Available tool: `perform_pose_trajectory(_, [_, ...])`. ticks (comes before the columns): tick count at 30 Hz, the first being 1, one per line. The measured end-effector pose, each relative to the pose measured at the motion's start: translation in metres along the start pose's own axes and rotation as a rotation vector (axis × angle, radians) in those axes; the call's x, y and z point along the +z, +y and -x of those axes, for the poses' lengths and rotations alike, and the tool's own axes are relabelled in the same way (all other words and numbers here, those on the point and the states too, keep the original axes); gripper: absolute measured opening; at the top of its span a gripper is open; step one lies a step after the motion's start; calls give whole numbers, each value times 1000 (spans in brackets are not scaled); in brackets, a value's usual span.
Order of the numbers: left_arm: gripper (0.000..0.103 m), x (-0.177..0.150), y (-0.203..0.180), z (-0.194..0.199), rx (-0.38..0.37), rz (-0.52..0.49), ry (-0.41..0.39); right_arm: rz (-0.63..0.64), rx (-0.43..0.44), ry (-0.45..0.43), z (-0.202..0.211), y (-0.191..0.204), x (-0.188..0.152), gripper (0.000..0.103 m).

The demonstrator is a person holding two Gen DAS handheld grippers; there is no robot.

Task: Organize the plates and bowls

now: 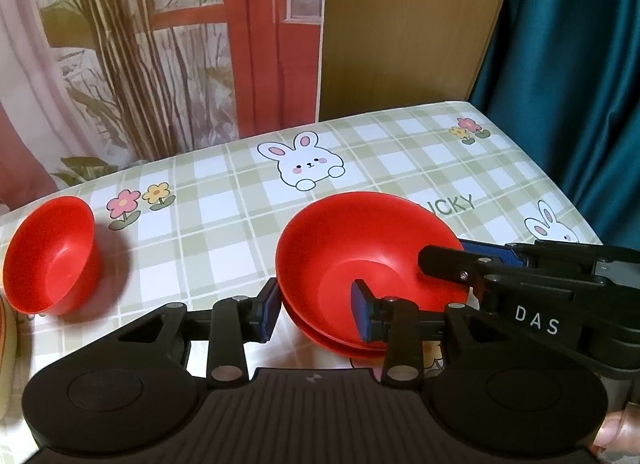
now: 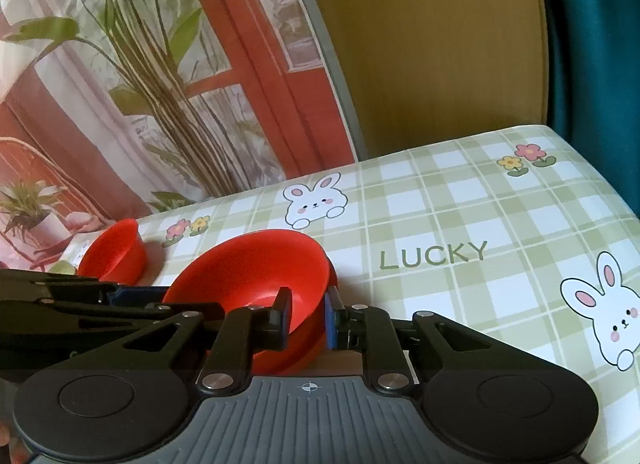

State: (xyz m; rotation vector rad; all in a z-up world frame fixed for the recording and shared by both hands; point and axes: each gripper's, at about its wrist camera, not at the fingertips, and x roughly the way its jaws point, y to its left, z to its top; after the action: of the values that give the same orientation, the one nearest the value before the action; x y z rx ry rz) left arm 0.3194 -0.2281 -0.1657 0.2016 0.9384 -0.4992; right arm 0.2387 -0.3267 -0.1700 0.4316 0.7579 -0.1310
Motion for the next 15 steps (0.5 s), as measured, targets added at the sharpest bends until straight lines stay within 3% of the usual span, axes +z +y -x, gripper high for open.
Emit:
perform_pose_trajectory(9, [40, 4, 26, 21, -1, 52, -49, 29, -15, -38, 10, 8, 10, 19])
perform_pose_trajectory(15, [40, 6, 92, 50, 33, 161, -108, 69, 39, -48, 7, 39, 19, 19])
